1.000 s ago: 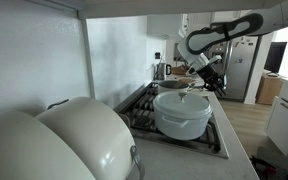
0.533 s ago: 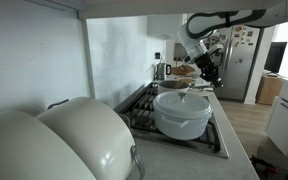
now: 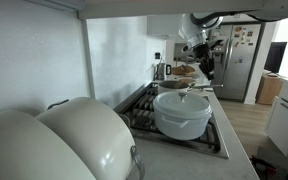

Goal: Turn the first knob on the left of the stove

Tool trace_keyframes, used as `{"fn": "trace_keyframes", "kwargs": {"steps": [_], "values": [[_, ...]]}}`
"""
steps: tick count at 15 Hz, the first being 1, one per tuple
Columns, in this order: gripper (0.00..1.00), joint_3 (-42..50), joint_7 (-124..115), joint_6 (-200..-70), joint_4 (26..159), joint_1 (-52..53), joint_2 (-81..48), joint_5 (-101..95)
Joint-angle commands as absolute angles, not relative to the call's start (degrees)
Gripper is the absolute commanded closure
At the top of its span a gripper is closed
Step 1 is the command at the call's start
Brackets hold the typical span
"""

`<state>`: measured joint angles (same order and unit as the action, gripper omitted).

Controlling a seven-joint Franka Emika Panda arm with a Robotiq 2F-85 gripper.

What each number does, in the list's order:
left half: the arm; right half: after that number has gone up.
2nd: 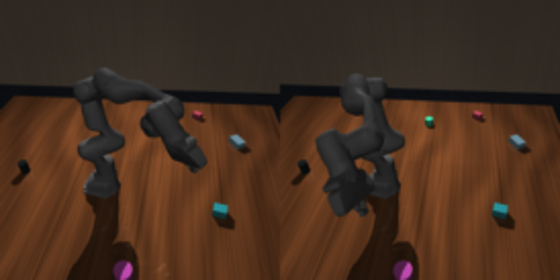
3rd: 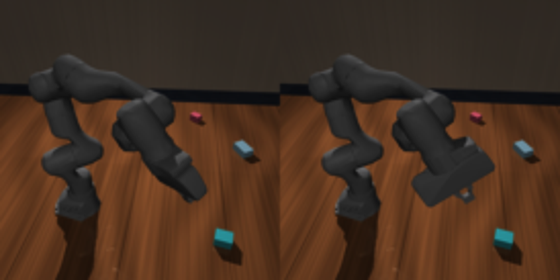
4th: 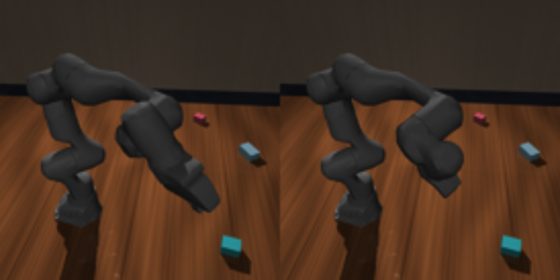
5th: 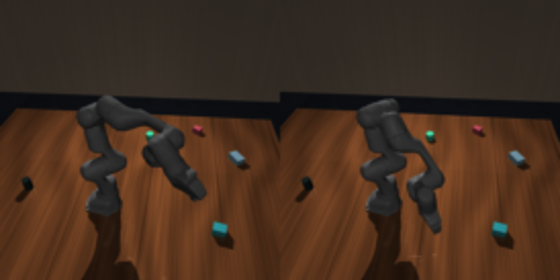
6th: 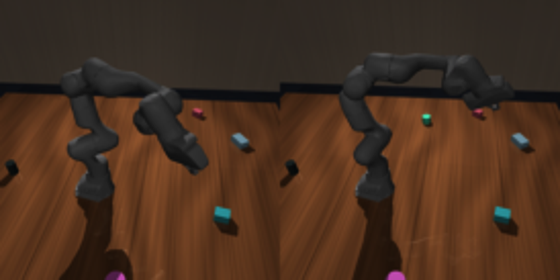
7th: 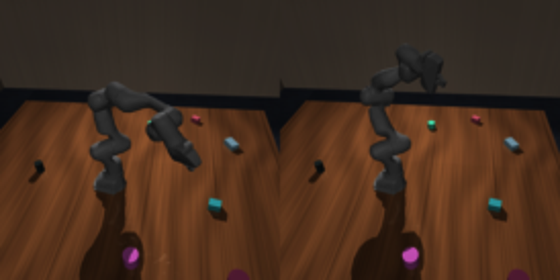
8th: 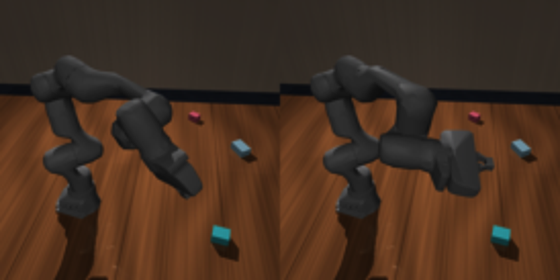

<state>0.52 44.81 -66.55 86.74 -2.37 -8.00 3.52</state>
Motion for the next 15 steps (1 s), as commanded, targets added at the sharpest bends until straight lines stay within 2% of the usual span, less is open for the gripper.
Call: {"fn": "trace_keyframes", "kwargs": {"steps": [1, 3, 4, 5, 6, 8, 9, 15], "values": [[0.95, 1.1, 35.8, -70.5, 87.6, -2.9, -5.3, 4.6], [0.95, 1.5, 31.0, -72.7, 88.4, -3.0, -3.8, 4.2], [0.56, 1.8, 28.4, -73.2, 88.9, -3.1, -3.2, 3.9], [0.53, 2.1, 25.9, -73.8, 89.7, -3.4, -2.6, 3.7], [0.72, 1.5, 30.2, -71.5, 86.7, -3.2, -5.3, 3.6], [0.57, 1.9, 28.0, -71.9, 87.1, -3.4, -4.6, 3.6], [0.53, 2.1, 27.7, -72.0, 87.4, -3.4, -4.3, 3.6], [0.53, 2.2, 27.7, -72.5, 87.9, -3.4, -4.2, 3.6]]}}
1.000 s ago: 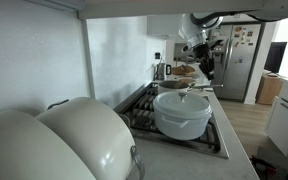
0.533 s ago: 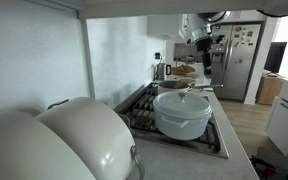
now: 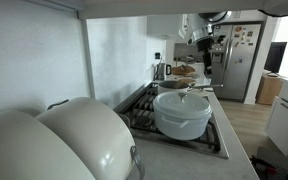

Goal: Turn the first knob on the left of the stove

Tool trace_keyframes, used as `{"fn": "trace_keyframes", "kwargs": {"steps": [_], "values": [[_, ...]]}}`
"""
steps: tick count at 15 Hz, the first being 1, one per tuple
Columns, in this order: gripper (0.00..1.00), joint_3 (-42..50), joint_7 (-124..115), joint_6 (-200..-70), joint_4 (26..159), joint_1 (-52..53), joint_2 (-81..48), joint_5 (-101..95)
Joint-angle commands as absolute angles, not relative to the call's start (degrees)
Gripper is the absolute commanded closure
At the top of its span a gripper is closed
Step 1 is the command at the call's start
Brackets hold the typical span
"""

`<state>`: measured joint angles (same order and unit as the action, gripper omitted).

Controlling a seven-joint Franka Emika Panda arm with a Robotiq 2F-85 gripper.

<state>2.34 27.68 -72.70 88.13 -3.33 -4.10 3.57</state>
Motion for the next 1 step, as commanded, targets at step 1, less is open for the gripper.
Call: {"fn": "trace_keyframes", "kwargs": {"steps": [1], "values": [[0.53, 2.2, 27.7, -72.5, 87.9, -3.4, -4.2, 3.6]]}}
